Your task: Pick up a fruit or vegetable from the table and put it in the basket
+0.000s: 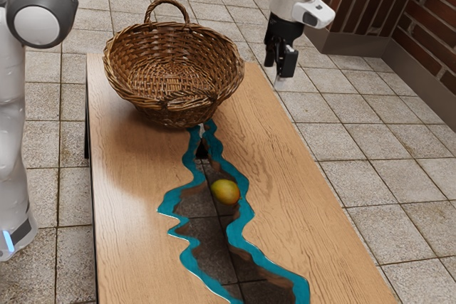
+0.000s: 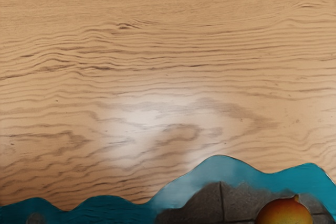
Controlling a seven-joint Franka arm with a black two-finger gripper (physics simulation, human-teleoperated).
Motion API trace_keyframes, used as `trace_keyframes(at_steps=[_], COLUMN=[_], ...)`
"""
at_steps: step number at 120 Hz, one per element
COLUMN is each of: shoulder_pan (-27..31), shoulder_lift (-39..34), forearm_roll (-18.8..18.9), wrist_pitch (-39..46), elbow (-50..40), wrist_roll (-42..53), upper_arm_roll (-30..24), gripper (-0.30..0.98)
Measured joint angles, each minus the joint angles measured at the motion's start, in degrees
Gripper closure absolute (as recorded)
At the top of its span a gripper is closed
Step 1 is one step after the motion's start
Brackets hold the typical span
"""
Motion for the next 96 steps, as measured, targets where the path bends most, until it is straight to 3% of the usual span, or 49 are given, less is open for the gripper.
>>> trace_keyframes(at_steps=[34,57,72,96], shoulder_pan=[0.25,0.4,-2.25,0.75], shoulder_lift=[0.02,-0.01,-0.1,-1.61], forearm_roll=[0.02,0.84,2.13,4.14], wrist_pitch=[0.33,-0.34,-0.57,5.28], elbow=[0.02,-0.79,-5.18,-16.77], wrist_roll=[0.17,1.7,3.89,8.84], upper_arm_roll=[-0.18,-8.72,-10.82,-12.33], gripper=[0.01,0.0,0.01,0.01])
